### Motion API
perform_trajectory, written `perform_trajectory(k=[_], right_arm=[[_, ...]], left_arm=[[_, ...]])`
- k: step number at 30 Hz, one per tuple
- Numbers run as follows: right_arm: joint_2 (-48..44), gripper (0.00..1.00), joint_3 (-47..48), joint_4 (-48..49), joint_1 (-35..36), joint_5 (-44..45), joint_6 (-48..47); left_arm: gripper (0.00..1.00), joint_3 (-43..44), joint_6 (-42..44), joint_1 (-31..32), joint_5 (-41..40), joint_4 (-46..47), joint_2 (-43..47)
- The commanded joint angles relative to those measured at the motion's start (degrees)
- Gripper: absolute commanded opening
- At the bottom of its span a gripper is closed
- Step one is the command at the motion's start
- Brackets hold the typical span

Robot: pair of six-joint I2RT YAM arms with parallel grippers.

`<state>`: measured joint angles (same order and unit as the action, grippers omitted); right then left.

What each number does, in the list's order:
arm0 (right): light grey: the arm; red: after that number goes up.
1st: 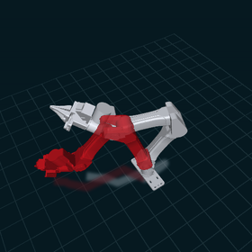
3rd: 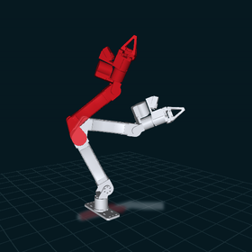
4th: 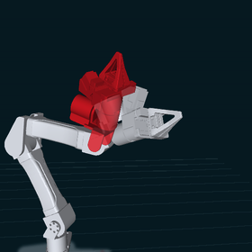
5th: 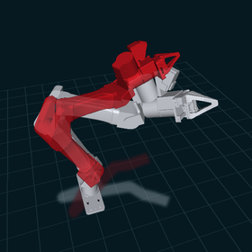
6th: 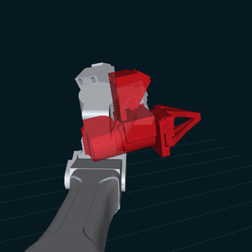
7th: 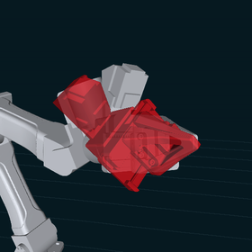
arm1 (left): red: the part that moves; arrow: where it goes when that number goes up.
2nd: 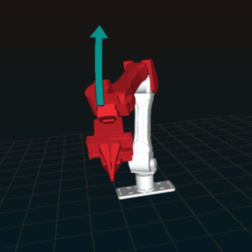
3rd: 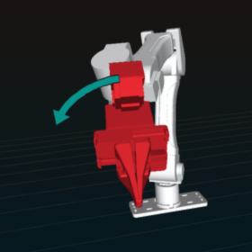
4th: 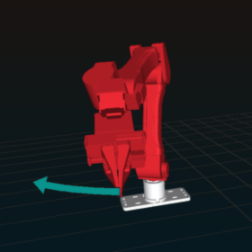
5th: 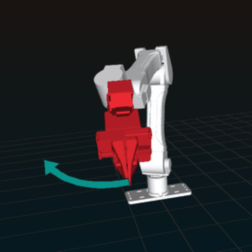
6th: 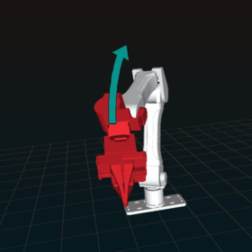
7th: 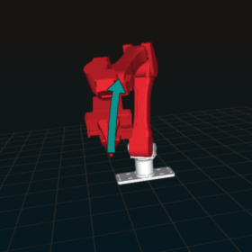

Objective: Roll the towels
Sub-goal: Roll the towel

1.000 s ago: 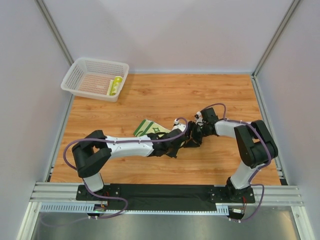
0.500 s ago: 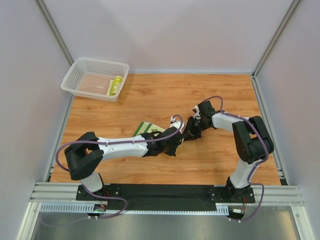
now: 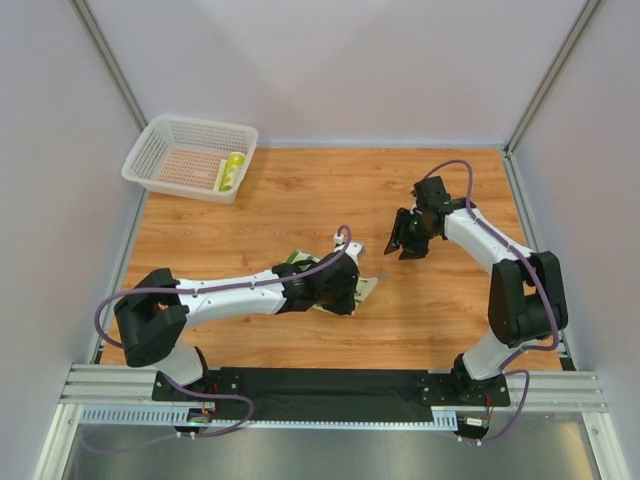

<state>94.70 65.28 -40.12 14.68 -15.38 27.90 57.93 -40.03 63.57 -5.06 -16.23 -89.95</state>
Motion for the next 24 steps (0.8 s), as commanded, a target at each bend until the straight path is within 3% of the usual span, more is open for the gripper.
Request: perform_trajectory(k=[1, 5, 17, 24], right_arm=[[-4.51, 0.47, 2.40, -4.08, -1.23, 3.51, -2.23], [-7.41, 0.46, 2.05, -4.88, -1.23, 1.76, -2.24], [-16.29, 0.42, -4.89, -1.98, -0.27, -8.79, -3.03], [-19.63, 0.35, -12.70, 4.86, 4.04, -17.21, -2.42]], left_arm=[[0.00, 0.87, -10.14, -0.90, 2.86, -2.49, 2.15], [0.00, -2.73, -18.66, -1.78, 6.36, 1.19, 3.11], [0.00, -24.61, -46.07, -9.25, 17.96, 31.22, 8.30], [0.00, -30.50, -53.66, -11.98, 20.70, 36.53, 7.42]])
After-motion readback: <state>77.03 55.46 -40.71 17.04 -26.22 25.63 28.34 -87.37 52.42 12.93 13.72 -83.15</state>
